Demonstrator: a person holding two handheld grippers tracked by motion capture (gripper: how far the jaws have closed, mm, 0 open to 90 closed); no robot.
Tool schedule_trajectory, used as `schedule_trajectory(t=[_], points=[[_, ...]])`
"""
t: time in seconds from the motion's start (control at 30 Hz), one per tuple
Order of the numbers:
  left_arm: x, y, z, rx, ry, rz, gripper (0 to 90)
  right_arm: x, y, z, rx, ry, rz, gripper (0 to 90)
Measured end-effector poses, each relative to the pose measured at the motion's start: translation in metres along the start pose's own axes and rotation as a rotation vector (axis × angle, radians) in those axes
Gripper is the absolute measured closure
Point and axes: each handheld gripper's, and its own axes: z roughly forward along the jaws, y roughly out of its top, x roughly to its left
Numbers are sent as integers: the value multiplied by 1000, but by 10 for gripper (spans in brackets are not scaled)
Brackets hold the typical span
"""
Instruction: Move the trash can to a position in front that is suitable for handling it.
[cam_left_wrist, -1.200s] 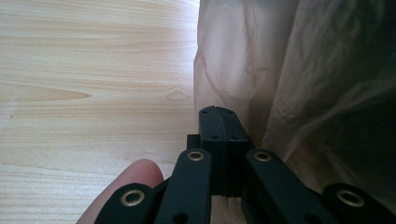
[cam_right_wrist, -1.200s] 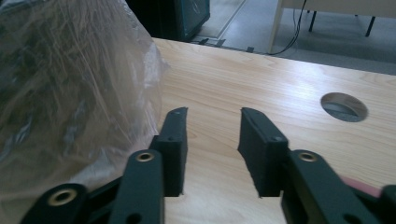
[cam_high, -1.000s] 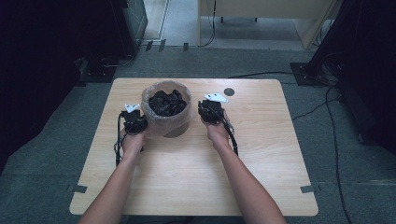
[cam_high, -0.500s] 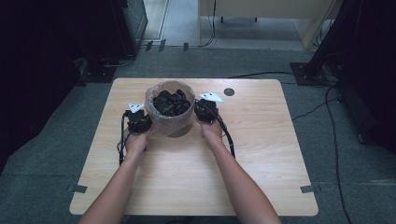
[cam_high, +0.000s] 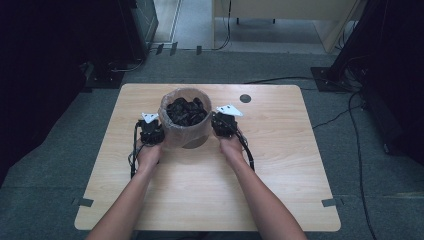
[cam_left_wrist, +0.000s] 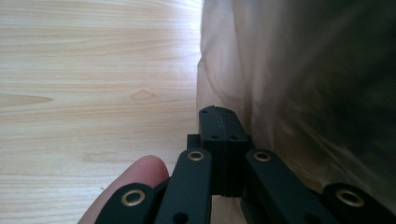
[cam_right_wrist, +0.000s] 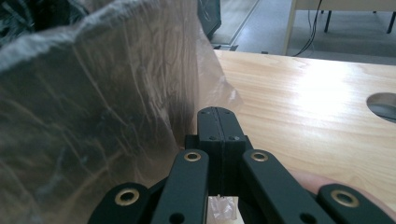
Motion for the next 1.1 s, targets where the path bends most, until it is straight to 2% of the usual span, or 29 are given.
schedule_trajectory(t=[0.13,0.17,0.23,0.47,0.6,0.67,0.7,0.73,0.77,0.87,0.9,0.97,1.0,1.03,1.07,1.1], points=[[-7,-4,-2,4,-18,10,900,-2,-3,-6,1,-5,-6,900],[-9,-5,-3,7,-29,8,900,0,-7,-13,1,-24,-30,900],[-14,-7,-5,7,-25,19,900,0,-10,-18,3,-39,-48,900],[-26,-10,-6,5,-36,14,900,-7,-15,-30,2,-38,-30,900],[-33,-13,-9,8,-66,36,900,-9,-19,-35,0,-36,-34,900],[-39,-15,-9,12,-101,63,900,-8,-22,-38,4,-24,-43,900],[-44,-17,-10,15,-115,87,900,-3,-24,-40,10,12,-78,900],[-48,-18,-10,18,-106,103,900,-3,-24,-40,10,12,-78,900],[-50,-21,-11,18,-97,79,900,7,-25,-43,14,-34,-144,900],[-46,-24,-11,19,-77,55,900,10,-25,-46,11,-49,-154,900],[-43,-25,-12,16,-70,44,900,9,-25,-48,10,-61,-152,900],[-33,-25,-12,10,-47,21,900,2,-24,-50,-1,-67,-117,900],[-28,-24,-12,6,-36,4,900,-8,-21,-50,-14,-80,-68,900],[-24,-23,-12,2,-28,-10,900,-14,-20,-49,-20,-82,-41,900],[-20,-21,-11,-4,-21,-20,900,-14,-20,-49,-20,-82,-41,900],[-14,-18,-9,-6,-8,-30,900,-24,-17,-44,-19,-92,-3,900]])
